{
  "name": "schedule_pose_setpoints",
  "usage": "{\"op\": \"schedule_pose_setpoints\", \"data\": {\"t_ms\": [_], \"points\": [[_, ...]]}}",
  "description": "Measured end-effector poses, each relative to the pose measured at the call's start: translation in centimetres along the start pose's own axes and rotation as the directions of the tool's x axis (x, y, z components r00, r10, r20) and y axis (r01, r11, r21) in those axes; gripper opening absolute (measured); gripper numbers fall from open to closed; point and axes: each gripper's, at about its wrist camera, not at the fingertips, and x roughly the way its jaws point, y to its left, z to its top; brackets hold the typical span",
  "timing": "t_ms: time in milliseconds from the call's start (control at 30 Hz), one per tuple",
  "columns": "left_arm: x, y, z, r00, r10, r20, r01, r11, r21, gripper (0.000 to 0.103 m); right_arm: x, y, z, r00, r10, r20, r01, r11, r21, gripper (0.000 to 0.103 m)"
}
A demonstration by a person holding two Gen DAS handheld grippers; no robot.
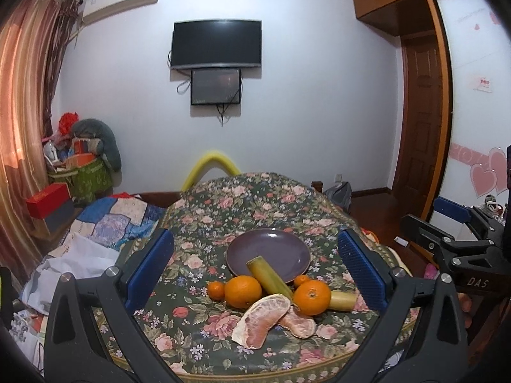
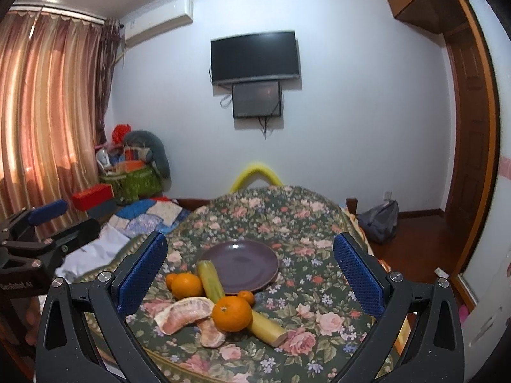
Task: Organize fruits
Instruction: 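Move both tools down toward the fruit beside the purple plate, then lift a pink pomelo segment with the left tool while the right lifts an orange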
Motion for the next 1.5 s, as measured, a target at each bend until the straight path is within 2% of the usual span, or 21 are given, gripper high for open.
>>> {"op": "schedule_pose_setpoints", "data": {"t_ms": [100, 267, 533, 733, 967, 1167, 1400, 1500], "points": [[2.1, 0.4, -0.4, 1.0, 0.015, -0.027, -0.015, 1.0, 0.013, 0.097, 1.9, -0.7, -0.5, 0.999, 0.009, -0.046, -0.009, 1.0, 0.006, 0.103], [5.9, 1.3, -1.3, 0.994, 0.004, -0.113, -0.001, 1.0, 0.028, 0.078, 4.6, -1.6, -1.4, 0.995, 0.008, -0.102, -0.01, 1.0, -0.02, 0.102], [11.5, 2.6, -4.1, 0.967, -0.025, -0.255, 0.027, 1.0, 0.006, 0.063, 8.5, -1.8, -3.6, 0.976, 0.045, -0.214, -0.054, 0.998, -0.036, 0.09], [13.3, 2.8, -6.5, 0.945, -0.025, -0.325, 0.034, 0.999, 0.021, 0.062, 11.0, -1.5, -5.8, 0.947, 0.09, -0.307, -0.098, 0.995, -0.012, 0.087], [13.6, 3.3, -8.4, 0.924, -0.052, -0.378, 0.056, 0.998, 0.001, 0.062, 12.9, -0.6, -7.7, 0.919, 0.134, -0.371, -0.141, 0.99, 0.009, 0.087], [14.4, 3.1, -10.3, 0.892, -0.078, -0.445, 0.082, 0.997, -0.01, 0.062, 13.9, 0.0, -8.8, 0.898, 0.149, -0.415, -0.159, 0.987, 0.01, 0.084], [15.3, 2.4, -11.9, 0.854, -0.124, -0.506, 0.122, 0.992, -0.038, 0.062, 14.8, 0.6, -10.0, 0.872, 0.177, -0.457, -0.196, 0.981, 0.007, 0.068], [15.6, 1.9, -12.3, 0.841, -0.139, -0.523, 0.138, 0.99, -0.041, 0.062, 14.8, 0.7, -10.0, 0.87, 0.19, -0.454, -0.208, 0.978, 0.011, 0.063]]}}
